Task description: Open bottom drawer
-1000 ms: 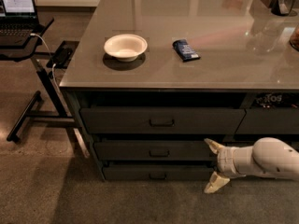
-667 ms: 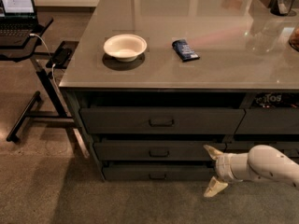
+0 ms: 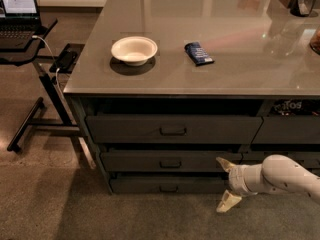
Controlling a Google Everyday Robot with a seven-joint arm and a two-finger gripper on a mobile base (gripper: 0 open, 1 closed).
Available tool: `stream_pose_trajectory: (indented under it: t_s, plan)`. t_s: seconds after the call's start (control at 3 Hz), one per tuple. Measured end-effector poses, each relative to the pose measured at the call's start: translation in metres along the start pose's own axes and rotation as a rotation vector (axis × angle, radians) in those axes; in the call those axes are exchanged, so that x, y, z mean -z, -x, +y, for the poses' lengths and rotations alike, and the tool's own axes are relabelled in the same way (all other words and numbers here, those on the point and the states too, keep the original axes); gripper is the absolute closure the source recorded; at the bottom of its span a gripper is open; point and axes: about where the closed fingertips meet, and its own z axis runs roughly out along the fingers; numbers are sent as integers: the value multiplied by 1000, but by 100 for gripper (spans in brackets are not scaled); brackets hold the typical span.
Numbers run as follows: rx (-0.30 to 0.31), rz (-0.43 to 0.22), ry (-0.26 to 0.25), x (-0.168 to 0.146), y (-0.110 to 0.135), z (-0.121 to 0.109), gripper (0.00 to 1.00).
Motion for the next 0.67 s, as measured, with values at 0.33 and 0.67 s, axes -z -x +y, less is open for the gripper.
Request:
stream_pose_trajectory:
  t_s: [0.33,0.67]
  plan:
    - [-43,4,14,-33,-27,1,0]
    - [-95,-7,20,-81,-65,6,0]
